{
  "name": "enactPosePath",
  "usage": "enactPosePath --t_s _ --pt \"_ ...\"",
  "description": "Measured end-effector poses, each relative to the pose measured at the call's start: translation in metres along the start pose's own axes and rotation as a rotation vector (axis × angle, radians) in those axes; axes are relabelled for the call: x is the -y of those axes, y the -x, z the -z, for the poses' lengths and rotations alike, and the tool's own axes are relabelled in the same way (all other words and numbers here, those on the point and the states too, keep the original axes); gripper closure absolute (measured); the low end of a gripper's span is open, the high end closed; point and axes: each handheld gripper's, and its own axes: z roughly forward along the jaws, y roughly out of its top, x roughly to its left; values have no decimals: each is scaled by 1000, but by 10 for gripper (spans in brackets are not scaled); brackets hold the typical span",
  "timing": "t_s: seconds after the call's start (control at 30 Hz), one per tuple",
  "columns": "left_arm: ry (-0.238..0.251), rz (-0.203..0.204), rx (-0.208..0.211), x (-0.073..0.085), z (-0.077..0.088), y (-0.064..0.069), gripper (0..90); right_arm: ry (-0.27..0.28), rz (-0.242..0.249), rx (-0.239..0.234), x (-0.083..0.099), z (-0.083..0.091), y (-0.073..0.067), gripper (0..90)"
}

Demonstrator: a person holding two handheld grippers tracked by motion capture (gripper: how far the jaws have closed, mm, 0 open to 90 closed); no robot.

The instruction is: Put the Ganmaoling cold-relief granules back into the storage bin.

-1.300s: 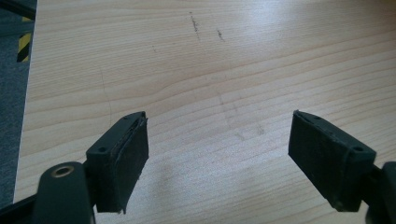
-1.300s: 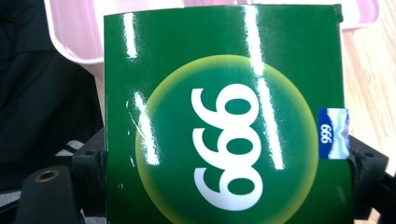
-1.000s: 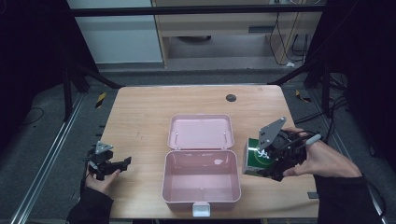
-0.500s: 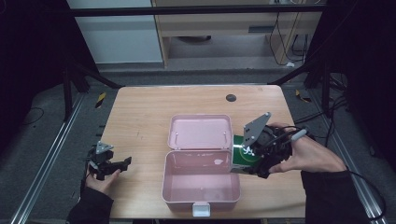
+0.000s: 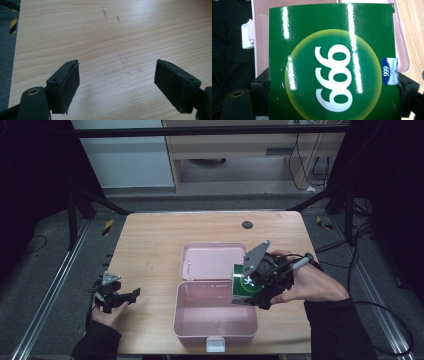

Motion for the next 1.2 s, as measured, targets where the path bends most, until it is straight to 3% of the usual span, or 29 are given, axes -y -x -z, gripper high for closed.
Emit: enactPosePath --t_s 0.57,1.2 --pt "0 -1 -1 0 0 0 194 -16 24 -17 -9 -25 -5 159" --pt "6 4 -2 0 0 0 194 -76 65 -75 -16 -60 -13 160"
